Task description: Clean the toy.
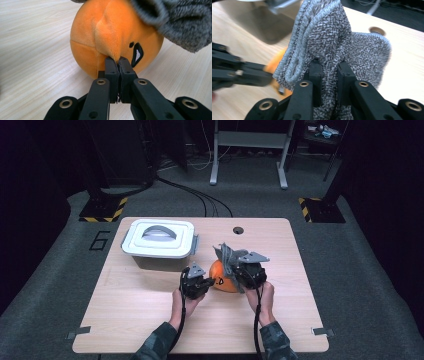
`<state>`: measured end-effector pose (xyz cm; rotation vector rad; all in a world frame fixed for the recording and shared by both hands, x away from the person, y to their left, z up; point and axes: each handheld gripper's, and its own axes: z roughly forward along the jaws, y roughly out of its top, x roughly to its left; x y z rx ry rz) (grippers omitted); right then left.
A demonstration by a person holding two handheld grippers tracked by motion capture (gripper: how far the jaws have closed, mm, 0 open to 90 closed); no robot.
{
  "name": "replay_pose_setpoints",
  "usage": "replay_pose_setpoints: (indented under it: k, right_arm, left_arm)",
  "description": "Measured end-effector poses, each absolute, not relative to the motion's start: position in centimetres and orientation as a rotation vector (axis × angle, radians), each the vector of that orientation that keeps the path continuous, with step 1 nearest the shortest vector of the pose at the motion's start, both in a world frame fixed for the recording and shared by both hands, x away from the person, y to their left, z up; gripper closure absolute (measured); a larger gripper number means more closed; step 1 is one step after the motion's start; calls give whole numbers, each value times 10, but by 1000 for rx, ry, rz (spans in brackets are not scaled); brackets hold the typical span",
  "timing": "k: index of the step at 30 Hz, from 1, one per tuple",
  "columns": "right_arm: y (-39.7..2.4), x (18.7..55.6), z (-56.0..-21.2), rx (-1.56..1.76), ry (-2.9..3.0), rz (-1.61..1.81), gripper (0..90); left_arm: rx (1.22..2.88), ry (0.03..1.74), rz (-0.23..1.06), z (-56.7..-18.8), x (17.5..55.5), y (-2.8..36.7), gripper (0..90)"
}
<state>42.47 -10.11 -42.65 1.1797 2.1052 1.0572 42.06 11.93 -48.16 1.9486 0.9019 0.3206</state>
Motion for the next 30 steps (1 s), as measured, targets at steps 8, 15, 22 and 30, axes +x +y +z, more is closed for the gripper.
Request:
replay_pose_setpoints:
  k: [8, 15, 22, 30]
  right_arm:
    - [-129, 429, -437, 1274, 2057, 1009, 771]
    - [-139, 432, -441, 1312, 2048, 1014, 770]
    - [-142, 437, -445, 1345, 2076, 1072, 769]
    - [-133, 437, -442, 1305, 2090, 1095, 733]
  left_arm:
    - [1945, 889, 320, -482, 420, 120, 877]
    - [1943, 895, 309, -483, 420, 121, 878]
    - [1949, 852, 329, -474, 422, 125, 592]
    - [2017, 828, 349, -473, 432, 110, 551]
